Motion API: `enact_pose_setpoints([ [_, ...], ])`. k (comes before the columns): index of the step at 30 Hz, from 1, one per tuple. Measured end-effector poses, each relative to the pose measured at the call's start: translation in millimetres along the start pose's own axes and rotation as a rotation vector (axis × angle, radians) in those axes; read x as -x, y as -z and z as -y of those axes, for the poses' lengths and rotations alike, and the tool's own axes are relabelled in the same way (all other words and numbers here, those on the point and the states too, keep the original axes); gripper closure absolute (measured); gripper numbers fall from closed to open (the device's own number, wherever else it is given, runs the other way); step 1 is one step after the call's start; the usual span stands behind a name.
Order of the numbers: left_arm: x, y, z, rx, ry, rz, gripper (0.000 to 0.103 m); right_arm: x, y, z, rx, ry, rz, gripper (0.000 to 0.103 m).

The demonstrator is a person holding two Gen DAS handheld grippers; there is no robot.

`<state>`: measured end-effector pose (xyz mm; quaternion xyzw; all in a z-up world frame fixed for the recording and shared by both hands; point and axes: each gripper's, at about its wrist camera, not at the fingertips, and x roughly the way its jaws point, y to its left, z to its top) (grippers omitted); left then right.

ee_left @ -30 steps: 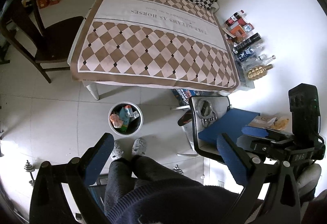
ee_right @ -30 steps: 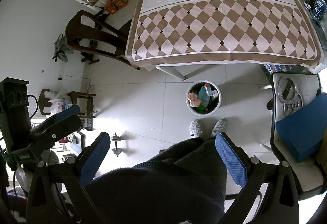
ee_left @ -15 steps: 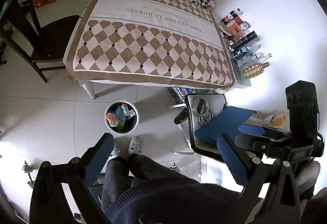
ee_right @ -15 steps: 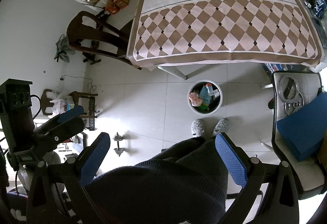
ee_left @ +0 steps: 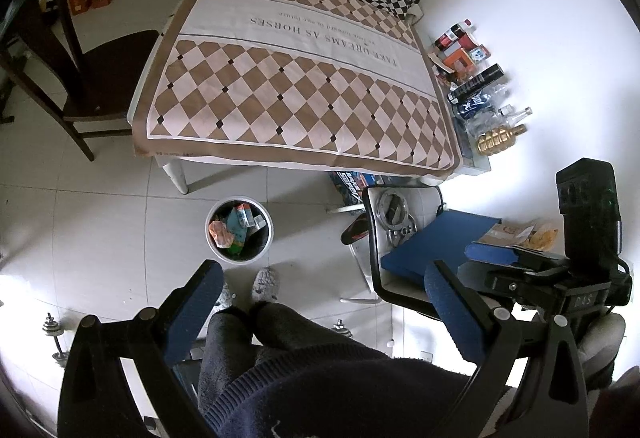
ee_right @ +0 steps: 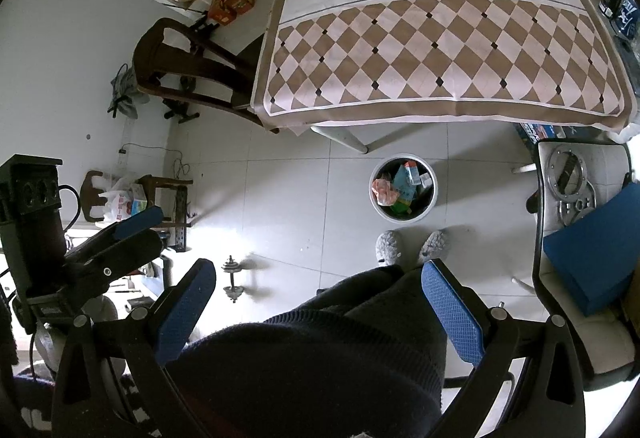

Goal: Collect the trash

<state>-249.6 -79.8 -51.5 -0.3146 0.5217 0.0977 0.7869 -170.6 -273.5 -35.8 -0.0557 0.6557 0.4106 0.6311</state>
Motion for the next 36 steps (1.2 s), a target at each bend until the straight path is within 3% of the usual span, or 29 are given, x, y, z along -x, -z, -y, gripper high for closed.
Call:
enact_pose_setpoints([
  [36, 3.8, -1.8, -5.5, -0.006, 0.005, 0.002, 0.000, 0.8, 4.6, 1.2, 0.002, -0.004, -0.007, 0.000],
])
